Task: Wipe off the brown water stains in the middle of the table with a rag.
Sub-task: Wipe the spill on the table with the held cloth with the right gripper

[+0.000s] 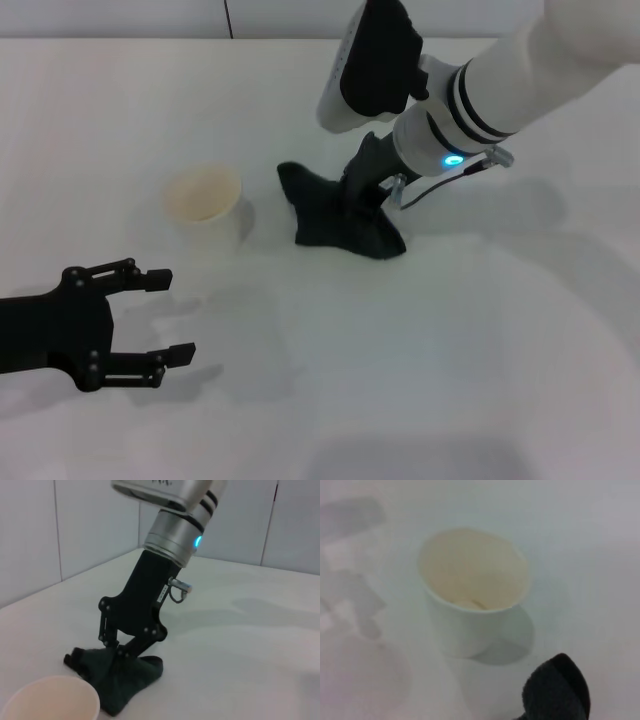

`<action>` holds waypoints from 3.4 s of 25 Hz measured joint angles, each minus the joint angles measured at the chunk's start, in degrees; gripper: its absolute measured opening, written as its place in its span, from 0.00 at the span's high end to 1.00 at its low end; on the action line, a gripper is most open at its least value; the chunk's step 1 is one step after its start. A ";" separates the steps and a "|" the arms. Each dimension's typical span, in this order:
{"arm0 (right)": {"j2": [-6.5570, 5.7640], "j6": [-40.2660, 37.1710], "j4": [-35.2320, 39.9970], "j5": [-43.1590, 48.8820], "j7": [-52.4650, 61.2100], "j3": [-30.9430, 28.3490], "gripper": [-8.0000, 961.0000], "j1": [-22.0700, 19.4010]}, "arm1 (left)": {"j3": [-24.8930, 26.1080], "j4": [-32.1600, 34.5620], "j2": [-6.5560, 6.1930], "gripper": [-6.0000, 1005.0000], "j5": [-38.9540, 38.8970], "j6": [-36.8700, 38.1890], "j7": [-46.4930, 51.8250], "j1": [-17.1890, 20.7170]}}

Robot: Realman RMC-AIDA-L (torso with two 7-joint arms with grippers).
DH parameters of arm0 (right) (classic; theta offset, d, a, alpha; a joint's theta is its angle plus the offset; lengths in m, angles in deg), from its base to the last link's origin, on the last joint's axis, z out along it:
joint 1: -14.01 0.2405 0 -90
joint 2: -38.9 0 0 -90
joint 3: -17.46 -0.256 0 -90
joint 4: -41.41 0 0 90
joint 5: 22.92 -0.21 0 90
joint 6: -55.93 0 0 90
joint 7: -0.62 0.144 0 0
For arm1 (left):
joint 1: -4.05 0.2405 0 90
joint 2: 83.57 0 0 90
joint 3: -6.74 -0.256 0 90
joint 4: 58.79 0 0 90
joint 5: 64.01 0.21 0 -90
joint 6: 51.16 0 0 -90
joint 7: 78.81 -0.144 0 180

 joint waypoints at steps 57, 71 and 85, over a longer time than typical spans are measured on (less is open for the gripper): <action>0.23 -0.49 9.46 -6.50 -3.68 17.40 0.86 -0.21 | 0.01 0.00 1.01 0.12 0.01 -1.31 -0.06 -0.11; 0.18 6.93 -1.34 -2.50 -6.25 6.60 0.83 1.34 | 0.01 0.00 1.10 0.12 -0.06 -1.73 0.00 -0.11; 0.07 -4.18 8.12 -6.44 -6.83 8.56 0.80 -2.31 | 0.02 0.00 1.32 0.12 -0.09 -2.84 0.29 -0.77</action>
